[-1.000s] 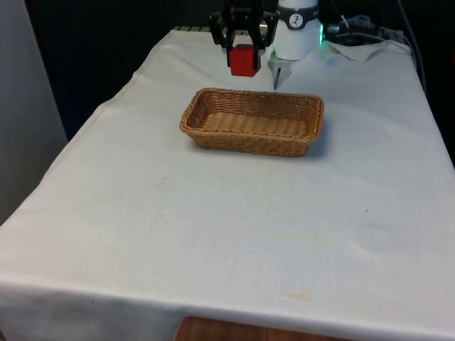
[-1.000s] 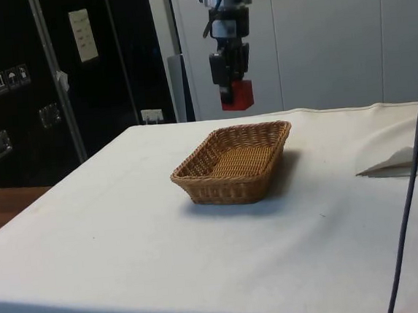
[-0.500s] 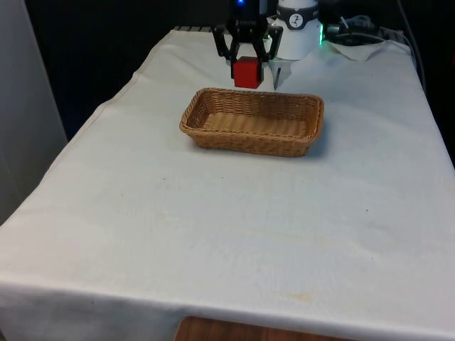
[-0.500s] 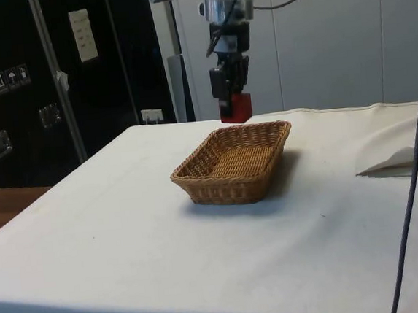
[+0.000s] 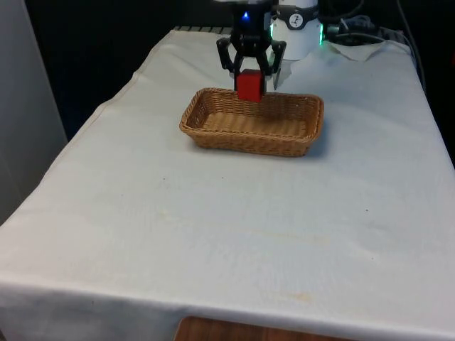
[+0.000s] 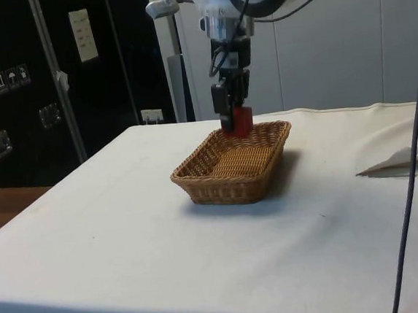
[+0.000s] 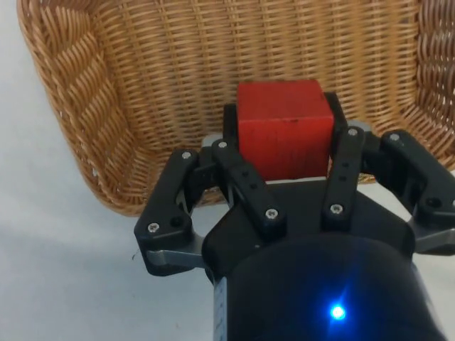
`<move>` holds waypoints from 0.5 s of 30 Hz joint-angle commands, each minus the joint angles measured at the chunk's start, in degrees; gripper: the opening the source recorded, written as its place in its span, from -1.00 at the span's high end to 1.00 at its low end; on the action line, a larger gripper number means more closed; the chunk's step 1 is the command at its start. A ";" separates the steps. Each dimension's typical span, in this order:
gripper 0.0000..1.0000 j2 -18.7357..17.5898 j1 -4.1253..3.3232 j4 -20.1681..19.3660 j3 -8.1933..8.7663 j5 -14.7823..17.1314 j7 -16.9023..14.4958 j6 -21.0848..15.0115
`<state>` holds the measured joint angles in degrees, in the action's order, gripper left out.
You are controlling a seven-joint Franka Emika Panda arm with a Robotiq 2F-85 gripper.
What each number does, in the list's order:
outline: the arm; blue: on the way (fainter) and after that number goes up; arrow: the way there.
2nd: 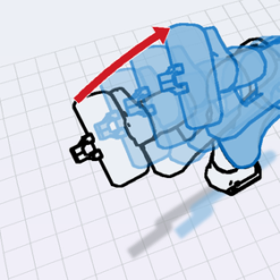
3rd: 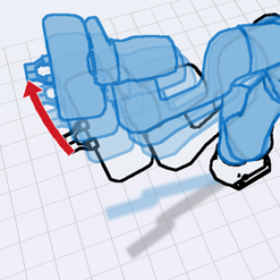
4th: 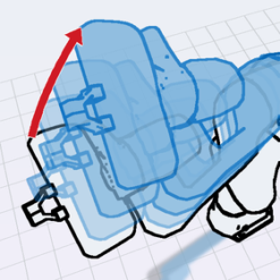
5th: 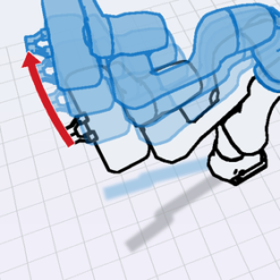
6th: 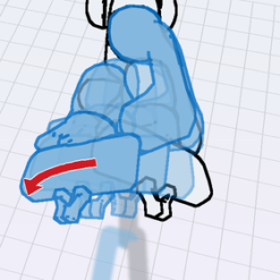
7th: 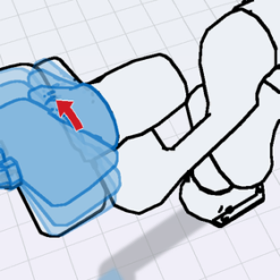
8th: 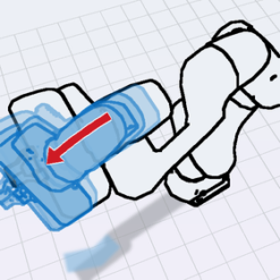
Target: Pick up the cube and place it into the basket.
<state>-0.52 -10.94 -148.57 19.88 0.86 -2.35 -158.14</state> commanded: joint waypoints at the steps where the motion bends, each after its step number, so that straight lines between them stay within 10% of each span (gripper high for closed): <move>1: 0.96 -0.23 -0.23 0.00 -0.23 1.09 -0.40 -0.57; 15: 0.96 -4.81 -0.06 0.86 -1.43 2.46 -0.63 -3.50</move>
<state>-5.33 -10.94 -147.59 19.02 1.89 -2.29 -161.12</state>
